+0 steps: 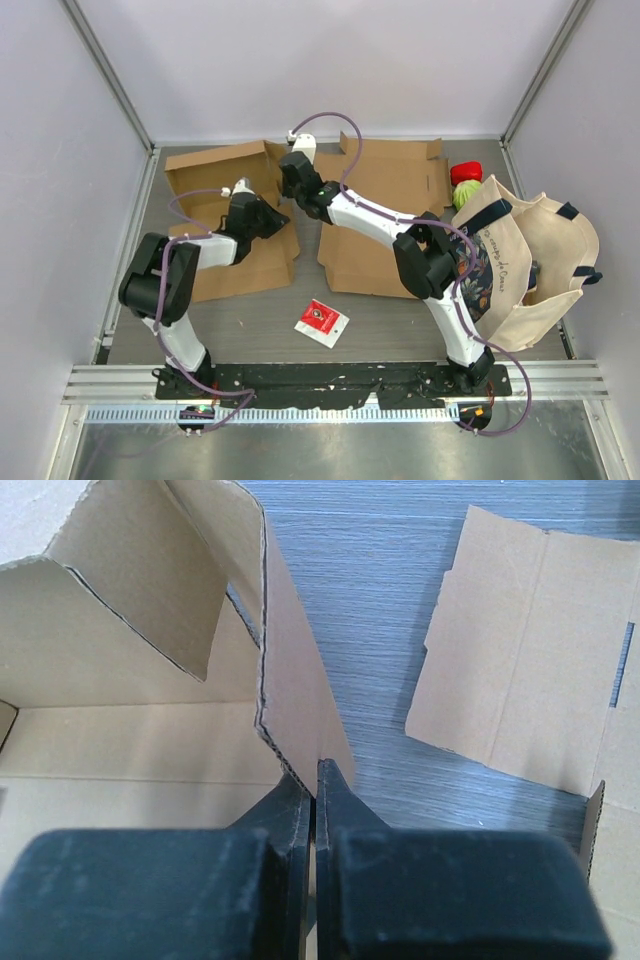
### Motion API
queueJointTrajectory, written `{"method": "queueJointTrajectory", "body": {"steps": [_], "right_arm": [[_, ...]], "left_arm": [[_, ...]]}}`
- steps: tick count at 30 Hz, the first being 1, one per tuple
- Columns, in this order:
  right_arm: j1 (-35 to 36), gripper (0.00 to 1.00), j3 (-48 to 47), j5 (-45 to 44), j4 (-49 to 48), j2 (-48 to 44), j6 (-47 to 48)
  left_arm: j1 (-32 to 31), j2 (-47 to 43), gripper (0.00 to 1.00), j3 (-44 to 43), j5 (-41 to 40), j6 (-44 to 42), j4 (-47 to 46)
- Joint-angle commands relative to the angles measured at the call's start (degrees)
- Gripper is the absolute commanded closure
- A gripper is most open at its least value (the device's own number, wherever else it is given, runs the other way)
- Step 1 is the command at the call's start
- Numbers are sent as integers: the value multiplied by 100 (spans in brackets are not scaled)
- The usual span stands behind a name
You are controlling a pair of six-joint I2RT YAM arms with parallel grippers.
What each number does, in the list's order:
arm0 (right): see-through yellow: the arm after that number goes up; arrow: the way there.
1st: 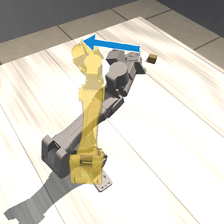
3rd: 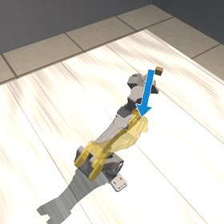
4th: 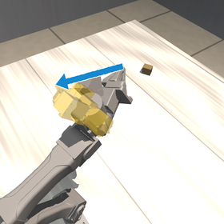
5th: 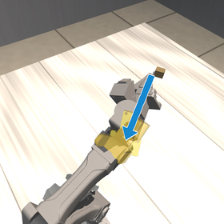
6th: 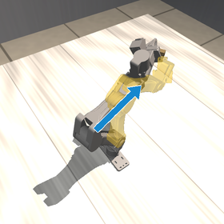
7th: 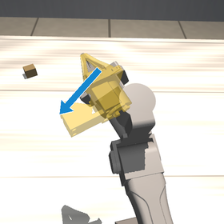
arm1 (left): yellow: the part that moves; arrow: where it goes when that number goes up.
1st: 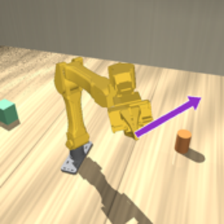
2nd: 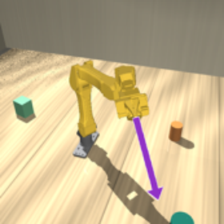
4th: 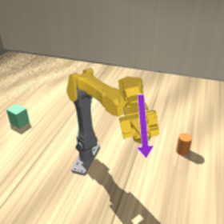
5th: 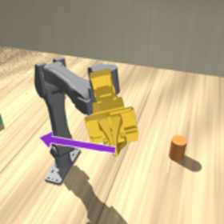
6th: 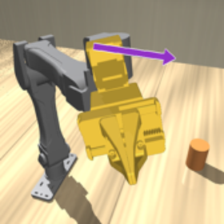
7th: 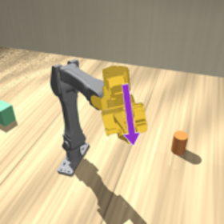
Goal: Fold the paper box
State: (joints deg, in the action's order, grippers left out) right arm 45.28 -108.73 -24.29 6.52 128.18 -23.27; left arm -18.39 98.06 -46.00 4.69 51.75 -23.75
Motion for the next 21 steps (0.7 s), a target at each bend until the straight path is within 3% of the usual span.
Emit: {"method": "queueJointTrajectory", "body": {"steps": [1,5,13,21], "right_arm": [[34,99,-26,-41,-327,-522,-266],[34,99,-26,-84,-310,-522,-248],[69,99,-342,-199,-20,-399,-406],[104,96,52,-215,-1,-293,-1505]], "left_arm": [[-41,536,99,-401,68,292,-771],[-33,1065,100,-812,-118,345,53],[-24,1496,100,-797,-188,433,721],[-33,1164,100,-350,102,-6,-259]]}}
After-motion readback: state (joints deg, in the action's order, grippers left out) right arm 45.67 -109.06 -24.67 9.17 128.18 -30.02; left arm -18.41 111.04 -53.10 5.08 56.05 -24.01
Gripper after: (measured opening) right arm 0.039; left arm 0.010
